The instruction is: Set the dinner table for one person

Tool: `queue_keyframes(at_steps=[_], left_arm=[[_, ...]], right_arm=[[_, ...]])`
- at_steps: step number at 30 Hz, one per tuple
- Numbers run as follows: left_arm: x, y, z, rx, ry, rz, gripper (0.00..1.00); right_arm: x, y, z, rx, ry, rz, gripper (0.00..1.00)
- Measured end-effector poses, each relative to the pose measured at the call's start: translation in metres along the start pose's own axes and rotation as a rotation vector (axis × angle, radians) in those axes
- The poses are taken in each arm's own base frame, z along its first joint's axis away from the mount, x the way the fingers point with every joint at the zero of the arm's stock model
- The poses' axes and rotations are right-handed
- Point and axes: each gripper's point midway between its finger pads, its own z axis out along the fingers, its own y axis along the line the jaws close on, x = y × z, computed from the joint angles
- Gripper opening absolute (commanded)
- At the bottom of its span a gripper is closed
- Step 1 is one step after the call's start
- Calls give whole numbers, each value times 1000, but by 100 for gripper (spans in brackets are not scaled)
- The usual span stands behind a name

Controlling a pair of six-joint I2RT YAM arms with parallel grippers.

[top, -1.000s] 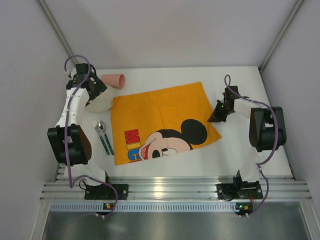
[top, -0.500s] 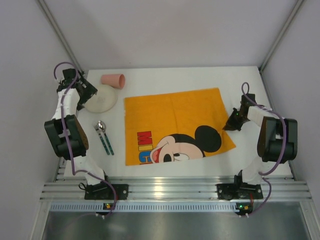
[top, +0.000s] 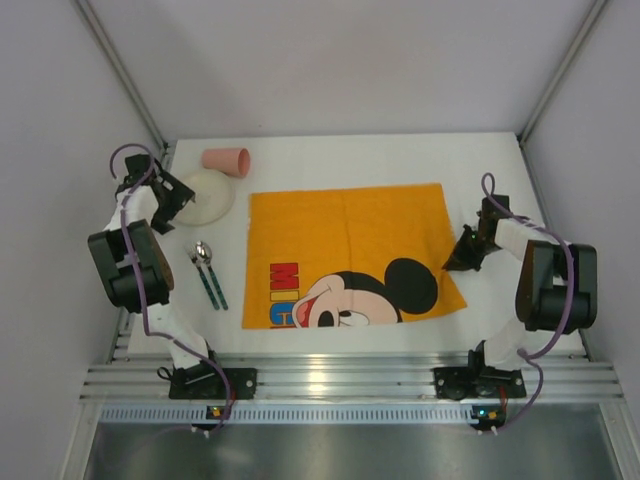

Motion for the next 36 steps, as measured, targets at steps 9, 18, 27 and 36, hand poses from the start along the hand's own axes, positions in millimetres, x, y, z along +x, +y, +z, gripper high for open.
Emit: queue_keyframes(at_steps=[9,18,27,36], left_arm=[[6,2,25,-11,32,-5,91],[7,0,48,-9,54,-5,47],[9,-12,61,52,81,-16,0],[8,-20,53,95,98,25,0]], right_arm=[[26,-14,-23,74,58,-1,73],[0,1,-59,69,-50,-53,72],[9,-8,-63,86,-38,-51,70],[5,-9,-72,79,-76,-54,69]])
